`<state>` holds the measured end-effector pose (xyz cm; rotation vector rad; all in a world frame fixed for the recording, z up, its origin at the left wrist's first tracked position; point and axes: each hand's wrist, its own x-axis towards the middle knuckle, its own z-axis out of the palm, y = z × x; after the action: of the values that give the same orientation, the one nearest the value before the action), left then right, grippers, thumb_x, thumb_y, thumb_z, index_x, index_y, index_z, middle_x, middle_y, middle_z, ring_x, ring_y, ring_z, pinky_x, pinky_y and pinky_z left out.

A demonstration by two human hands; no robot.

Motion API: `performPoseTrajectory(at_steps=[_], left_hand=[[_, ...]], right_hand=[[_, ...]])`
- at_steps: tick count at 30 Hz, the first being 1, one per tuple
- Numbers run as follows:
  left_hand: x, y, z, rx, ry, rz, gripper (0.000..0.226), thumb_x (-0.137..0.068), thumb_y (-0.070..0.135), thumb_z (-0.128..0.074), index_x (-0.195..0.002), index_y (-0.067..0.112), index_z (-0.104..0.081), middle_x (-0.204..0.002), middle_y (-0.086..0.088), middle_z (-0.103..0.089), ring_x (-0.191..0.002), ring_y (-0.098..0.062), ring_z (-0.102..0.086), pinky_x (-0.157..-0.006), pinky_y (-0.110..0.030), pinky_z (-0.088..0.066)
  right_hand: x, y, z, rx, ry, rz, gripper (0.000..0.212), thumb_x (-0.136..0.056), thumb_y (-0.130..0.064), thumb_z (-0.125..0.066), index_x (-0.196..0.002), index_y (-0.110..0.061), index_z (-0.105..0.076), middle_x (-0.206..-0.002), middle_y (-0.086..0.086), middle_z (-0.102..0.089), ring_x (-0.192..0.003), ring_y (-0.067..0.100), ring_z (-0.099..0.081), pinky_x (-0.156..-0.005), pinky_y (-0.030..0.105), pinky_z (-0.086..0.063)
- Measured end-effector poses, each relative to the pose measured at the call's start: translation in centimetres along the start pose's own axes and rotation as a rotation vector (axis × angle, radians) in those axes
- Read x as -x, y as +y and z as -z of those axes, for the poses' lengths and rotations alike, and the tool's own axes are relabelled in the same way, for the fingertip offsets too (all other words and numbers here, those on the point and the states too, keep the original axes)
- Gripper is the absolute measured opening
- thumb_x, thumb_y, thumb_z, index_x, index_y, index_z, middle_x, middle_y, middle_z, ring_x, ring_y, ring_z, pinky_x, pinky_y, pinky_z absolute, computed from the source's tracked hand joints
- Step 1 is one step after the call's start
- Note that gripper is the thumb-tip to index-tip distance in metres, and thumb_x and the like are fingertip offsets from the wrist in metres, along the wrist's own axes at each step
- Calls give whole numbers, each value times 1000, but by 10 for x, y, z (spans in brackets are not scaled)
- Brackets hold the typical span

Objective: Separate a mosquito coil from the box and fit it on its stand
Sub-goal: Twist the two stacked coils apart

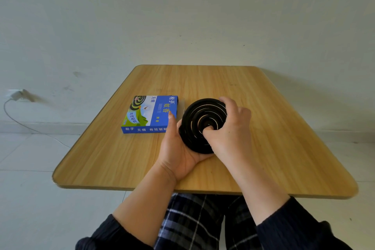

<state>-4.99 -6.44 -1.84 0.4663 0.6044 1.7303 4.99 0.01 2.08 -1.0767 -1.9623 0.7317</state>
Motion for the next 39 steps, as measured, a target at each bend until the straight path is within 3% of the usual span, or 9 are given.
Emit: performPoseTrajectory(at_steps=[6, 10, 13, 21, 25, 29, 33, 36, 39], left_hand=[[-2, 0, 2, 72, 41, 75, 56, -95, 50, -33, -114, 13, -69, -123, -19, -65, -112, -35, -63, -88, -59, -51], [-4, 5, 3, 67, 32, 95, 52, -95, 46, -35, -115, 11, -69, -122, -18, -66, -110, -35, -64, -90, -59, -49], [-6, 11, 3, 58, 0, 113, 54, -97, 46, -33, -120, 10, -65, -125, -20, -64, -114, -37, -61, -97, -62, -43], [-2, 17, 4, 65, -109, 118, 49, -95, 38, -40, -133, 9, -53, -130, -23, -59, -119, -40, -56, -99, -63, -40], [-2, 18, 7, 16, -144, 142, 42, -92, 30, -48, -125, 7, -60, -123, -22, -64, -113, -38, -61, -96, -59, -46], [-6, 17, 7, -61, -113, 149, 53, -89, 37, -54, -135, 13, -49, -127, -18, -61, -115, -35, -60, -98, -57, -44], [-9, 16, 6, -127, -91, 127, 46, -89, 45, -49, -121, 16, -64, -123, -14, -66, -112, -31, -62, -96, -53, -47], [-8, 16, 10, -157, -101, 92, 43, -93, 44, -42, -107, 19, -73, -113, -8, -72, -105, -26, -67, -84, -46, -56], [-9, 16, 11, -139, -80, 92, 44, -91, 46, -43, -105, 19, -74, -111, -7, -73, -101, -25, -68, -82, -43, -55]], right_hand=[[-4, 6, 2, 16, 11, 47, 68, -68, -10, -73, -125, -31, -41, -128, 2, -35, -108, 19, -45, -60, 7, -31], [-8, 6, 5, 89, 37, 107, 63, -68, -16, -75, -123, -28, -47, -126, 2, -43, -116, 23, -38, -80, 17, -28], [-11, 6, 11, 87, 25, 161, 62, -70, -20, -75, -126, -29, -50, -123, -2, -47, -107, 14, -38, -85, 24, -37], [-19, 4, 20, 84, -74, 189, 32, -72, -23, -75, -101, -28, -63, -109, -11, -44, -99, 11, -50, -67, 7, -29], [-21, 4, 20, 90, -121, 166, 32, -70, -23, -74, -99, -26, -62, -109, -11, -42, -97, 8, -45, -65, 4, -28], [-21, 2, 19, 93, -105, 158, 34, -69, -23, -73, -101, -23, -60, -108, -11, -42, -93, 6, -44, -62, 4, -29], [-22, 2, 19, 76, -107, 162, 32, -71, -24, -71, -102, -22, -62, -107, -12, -46, -92, 2, -43, -63, 1, -32], [-23, 3, 19, 56, -133, 166, 27, -74, -28, -70, -100, -21, -66, -108, -13, -47, -95, -1, -42, -69, -9, -27], [-21, 2, 19, 7, -188, 158, 25, -74, -36, -71, -96, -24, -67, -105, -17, -47, -98, 0, -45, -70, -2, -31]])
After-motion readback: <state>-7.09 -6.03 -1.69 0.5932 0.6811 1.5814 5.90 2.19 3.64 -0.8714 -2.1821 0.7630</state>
